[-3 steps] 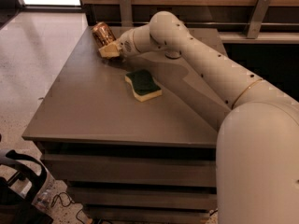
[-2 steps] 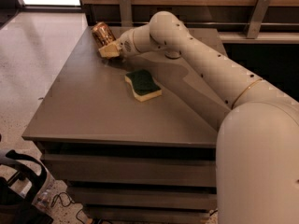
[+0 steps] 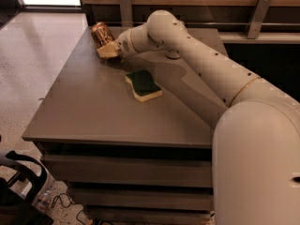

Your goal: Place orange can upright

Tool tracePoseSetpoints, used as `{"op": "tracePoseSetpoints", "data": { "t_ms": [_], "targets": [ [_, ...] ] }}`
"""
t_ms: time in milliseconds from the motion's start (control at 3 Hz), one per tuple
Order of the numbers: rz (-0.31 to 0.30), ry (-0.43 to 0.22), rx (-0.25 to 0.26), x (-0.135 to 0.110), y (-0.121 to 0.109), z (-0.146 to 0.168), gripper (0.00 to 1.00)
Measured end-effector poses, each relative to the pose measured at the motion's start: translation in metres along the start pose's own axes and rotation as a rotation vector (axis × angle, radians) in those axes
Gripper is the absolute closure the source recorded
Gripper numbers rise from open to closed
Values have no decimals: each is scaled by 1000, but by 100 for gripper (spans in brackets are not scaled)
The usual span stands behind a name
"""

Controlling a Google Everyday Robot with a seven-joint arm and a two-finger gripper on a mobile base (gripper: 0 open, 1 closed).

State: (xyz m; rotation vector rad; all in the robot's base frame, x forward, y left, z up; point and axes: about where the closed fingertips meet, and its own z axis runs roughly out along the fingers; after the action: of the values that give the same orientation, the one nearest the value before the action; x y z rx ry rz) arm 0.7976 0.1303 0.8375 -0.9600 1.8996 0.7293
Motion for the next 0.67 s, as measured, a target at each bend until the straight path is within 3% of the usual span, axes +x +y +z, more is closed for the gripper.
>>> {"op": "tracePoseSetpoints", "data": {
  "t_ms": [667],
  "targets": [
    [17, 24, 1, -2, 2, 5, 100]
  ]
}}
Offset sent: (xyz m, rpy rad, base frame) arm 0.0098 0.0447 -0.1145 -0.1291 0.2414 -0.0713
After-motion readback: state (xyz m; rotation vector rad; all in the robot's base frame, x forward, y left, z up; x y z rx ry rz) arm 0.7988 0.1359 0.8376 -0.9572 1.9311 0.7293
